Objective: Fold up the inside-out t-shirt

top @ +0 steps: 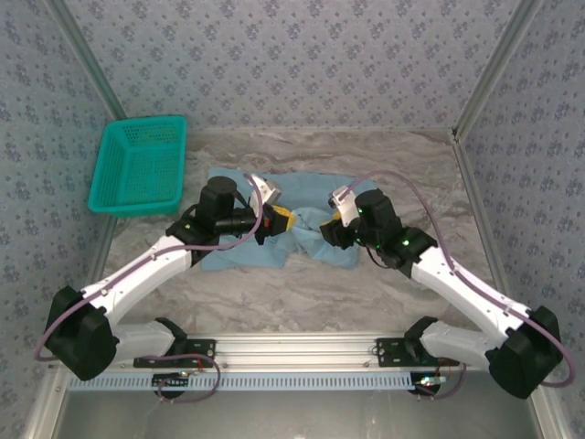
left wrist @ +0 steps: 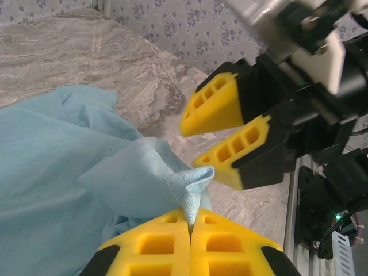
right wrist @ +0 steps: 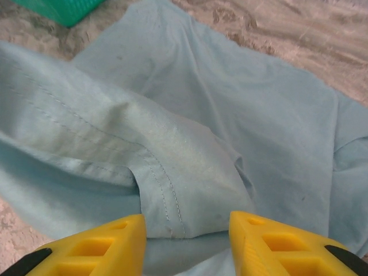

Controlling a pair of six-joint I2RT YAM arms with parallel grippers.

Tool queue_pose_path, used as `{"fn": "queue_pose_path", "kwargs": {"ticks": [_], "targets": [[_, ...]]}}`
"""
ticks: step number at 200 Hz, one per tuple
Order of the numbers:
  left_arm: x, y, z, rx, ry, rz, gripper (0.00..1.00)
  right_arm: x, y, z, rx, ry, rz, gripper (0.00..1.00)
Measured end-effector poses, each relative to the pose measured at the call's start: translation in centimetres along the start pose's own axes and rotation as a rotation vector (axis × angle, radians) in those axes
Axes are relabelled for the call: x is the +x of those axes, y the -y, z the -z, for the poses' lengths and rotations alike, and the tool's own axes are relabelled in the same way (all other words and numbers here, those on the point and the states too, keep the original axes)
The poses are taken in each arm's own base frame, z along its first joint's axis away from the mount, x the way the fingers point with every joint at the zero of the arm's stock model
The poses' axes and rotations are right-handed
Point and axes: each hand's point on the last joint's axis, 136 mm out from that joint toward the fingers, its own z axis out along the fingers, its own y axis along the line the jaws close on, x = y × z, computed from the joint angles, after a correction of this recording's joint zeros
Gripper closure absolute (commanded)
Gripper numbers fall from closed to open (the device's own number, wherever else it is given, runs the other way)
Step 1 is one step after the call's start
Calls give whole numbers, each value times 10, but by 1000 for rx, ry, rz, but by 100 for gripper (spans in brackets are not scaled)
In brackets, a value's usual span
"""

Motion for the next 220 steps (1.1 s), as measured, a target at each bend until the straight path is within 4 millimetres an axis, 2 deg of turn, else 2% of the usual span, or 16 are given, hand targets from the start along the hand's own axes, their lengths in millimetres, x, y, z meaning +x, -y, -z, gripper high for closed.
{"fn": "queue_pose_path", "kwargs": {"ticks": [24,55,79,97,142,154,173,220], "targets": [[0,0,0,0,0,-1,100,9,0,-14,-1,-67,-5,53],[0,0,0,1,0,-4,100,16,-1,-28,-8,-113,-20,43],[0,1,0,4,-1,-4,100,24,-5,-38,-18,-150,-27,44],[0,1,0,7,-2,-3,100,29,-8,-44,-23,-170,-29,54],[1,0,0,2,-2,-2,100,22,-11,-49,-34,-142,-39,95],[0,-1,0,-8,-1,-2,100,21,-12,-47,-44,-138,-39,100],[0,-8,0,-43,3,-2,100,17,-14,-37,-57,-124,-45,100],[-1,-28,3,-152,11,10,100,-13,-4,15,-134,12,-131,100]]}}
